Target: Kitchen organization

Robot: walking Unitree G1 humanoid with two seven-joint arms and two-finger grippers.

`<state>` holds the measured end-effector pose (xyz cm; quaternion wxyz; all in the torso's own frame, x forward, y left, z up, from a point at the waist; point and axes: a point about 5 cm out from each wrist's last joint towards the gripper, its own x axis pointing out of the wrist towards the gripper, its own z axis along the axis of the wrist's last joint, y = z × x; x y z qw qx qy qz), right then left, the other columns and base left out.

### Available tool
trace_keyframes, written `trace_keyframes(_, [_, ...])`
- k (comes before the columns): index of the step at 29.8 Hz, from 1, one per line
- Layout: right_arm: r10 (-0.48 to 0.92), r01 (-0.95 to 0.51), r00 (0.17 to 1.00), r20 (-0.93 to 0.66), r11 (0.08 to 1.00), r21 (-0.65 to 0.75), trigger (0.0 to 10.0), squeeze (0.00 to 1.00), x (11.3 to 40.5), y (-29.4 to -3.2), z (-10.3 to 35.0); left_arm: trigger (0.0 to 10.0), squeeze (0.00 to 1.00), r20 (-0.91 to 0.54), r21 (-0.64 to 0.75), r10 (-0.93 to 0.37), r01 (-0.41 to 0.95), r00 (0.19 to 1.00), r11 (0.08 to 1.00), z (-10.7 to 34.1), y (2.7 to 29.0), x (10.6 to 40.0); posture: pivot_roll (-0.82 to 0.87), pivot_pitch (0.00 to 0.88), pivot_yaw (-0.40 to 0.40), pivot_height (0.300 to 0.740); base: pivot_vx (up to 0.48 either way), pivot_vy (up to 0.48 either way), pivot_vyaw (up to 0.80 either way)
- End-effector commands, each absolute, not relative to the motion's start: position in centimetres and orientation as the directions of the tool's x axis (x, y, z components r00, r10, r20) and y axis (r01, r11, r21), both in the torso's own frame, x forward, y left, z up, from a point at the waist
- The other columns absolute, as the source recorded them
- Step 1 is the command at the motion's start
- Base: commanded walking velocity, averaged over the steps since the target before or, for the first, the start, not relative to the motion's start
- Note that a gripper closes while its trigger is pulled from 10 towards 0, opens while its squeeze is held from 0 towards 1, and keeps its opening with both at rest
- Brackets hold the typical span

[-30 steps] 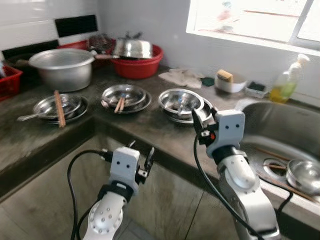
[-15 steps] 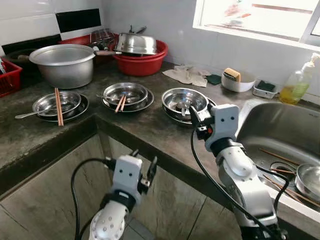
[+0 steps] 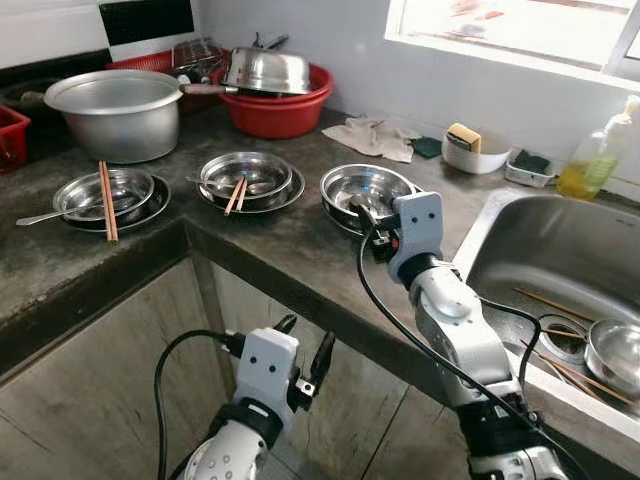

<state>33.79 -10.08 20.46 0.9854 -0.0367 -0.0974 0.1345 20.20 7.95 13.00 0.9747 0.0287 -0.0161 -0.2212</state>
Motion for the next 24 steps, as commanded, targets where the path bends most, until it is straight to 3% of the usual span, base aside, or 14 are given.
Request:
trace_keyframes(1, [0.285, -0.271, 0.939, 0.194, 0.958, -0.095, 10.0, 0.00, 34.1, -9.9, 20.6, 10.0, 0.00, 0.030, 0.053, -0.444, 0.442, 0.895, 0.895, 13.5, 7.7, 19.9, 0.07, 0.102, -0.097, 0.740, 0.000, 0.000, 0.00])
trace_keyframes(2, [0.287, -0.272, 0.938, 0.195, 0.957, -0.097, 10.0, 0.00, 34.2, -9.8, 20.6, 10.0, 0.00, 0.031, 0.052, -0.444, 0.442, 0.896, 0.895, 13.5, 7.7, 19.9, 0.07, 0.103, -0.098, 0.740, 0.000, 0.000, 0.00])
trace_keyframes(3, [0.292, -0.279, 0.936, 0.196, 0.956, -0.094, 10.0, 1.00, 34.4, -9.8, 20.5, 10.0, 0.00, 0.031, 0.051, -0.443, 0.441, 0.896, 0.896, 13.5, 7.7, 19.8, 0.07, 0.104, -0.097, 0.740, 0.000, 0.000, 0.00])
trace_keyframes(8, [0.289, -0.268, 0.937, 0.196, 0.955, -0.126, 10.0, 1.00, 34.6, -9.6, 20.5, 10.0, 0.00, 0.030, 0.052, -0.444, 0.442, 0.896, 0.895, 13.5, 7.7, 19.7, 0.07, 0.101, -0.097, 0.740, 0.000, 0.000, 0.00])
trace_keyframes(9, [0.280, -0.256, 0.940, 0.193, 0.957, -0.139, 10.0, 0.00, 34.7, -9.6, 20.4, 10.0, 0.00, 0.030, 0.053, -0.445, 0.443, 0.895, 0.895, 13.6, 7.7, 19.7, 0.07, 0.100, -0.096, 0.740, 0.000, 0.000, 0.00])
trace_keyframes(24, [0.246, -0.230, 0.957, 0.152, 0.966, -0.119, 10.0, 0.00, 36.3, -9.3, 19.6, 10.0, 0.00, 0.029, 0.068, -0.441, 0.439, 0.897, 0.896, 13.5, 7.8, 19.7, 0.08, 0.087, -0.101, 0.740, 0.000, 0.000, 0.00])
